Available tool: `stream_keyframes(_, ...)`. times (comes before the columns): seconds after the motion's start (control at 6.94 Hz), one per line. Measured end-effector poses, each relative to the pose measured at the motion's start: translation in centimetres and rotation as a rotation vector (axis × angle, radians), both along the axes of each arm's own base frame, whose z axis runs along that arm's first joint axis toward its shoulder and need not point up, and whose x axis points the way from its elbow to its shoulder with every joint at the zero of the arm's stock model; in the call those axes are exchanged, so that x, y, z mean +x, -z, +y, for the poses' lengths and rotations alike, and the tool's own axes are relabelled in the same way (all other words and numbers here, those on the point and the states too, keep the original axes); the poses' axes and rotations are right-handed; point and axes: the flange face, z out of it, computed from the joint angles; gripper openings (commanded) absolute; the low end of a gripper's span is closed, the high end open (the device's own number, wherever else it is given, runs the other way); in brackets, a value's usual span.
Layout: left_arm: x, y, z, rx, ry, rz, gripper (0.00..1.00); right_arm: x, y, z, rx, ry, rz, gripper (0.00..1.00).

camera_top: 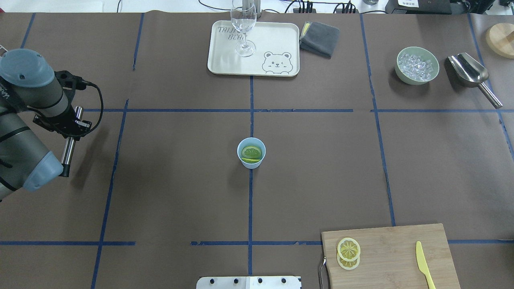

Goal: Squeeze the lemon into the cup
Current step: 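Lower the muddler onto the table and release it with the left gripper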

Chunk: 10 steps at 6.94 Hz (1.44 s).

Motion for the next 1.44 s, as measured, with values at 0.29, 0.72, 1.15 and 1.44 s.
stream_keyframes(0.29,-0.4,-1.4,0.6,-0.022,0.0,-0.016,0.0,0.0,0.2,0.6,0.002,-0.001,0.0,1.0)
stream_keyframes(0.72,-1.0,-3.5,1.6,-0.054,0.004,-0.04,1.0,0.1,0.3,1.1,0.005,-0.002,-0.001,1.0)
stream_keyframes(1.15,-0.8,-3.4,1.7,-0.048,-0.004,-0.037,1.0,0.1,0.6,1.1,0.01,-0.002,-0.001,1.0)
stream_keyframes(1.44,-1.3,-1.2,1.2,-0.016,0.006,-0.006,1.0,0.1,0.6,1.2,0.01,-0.002,-0.001,1.0)
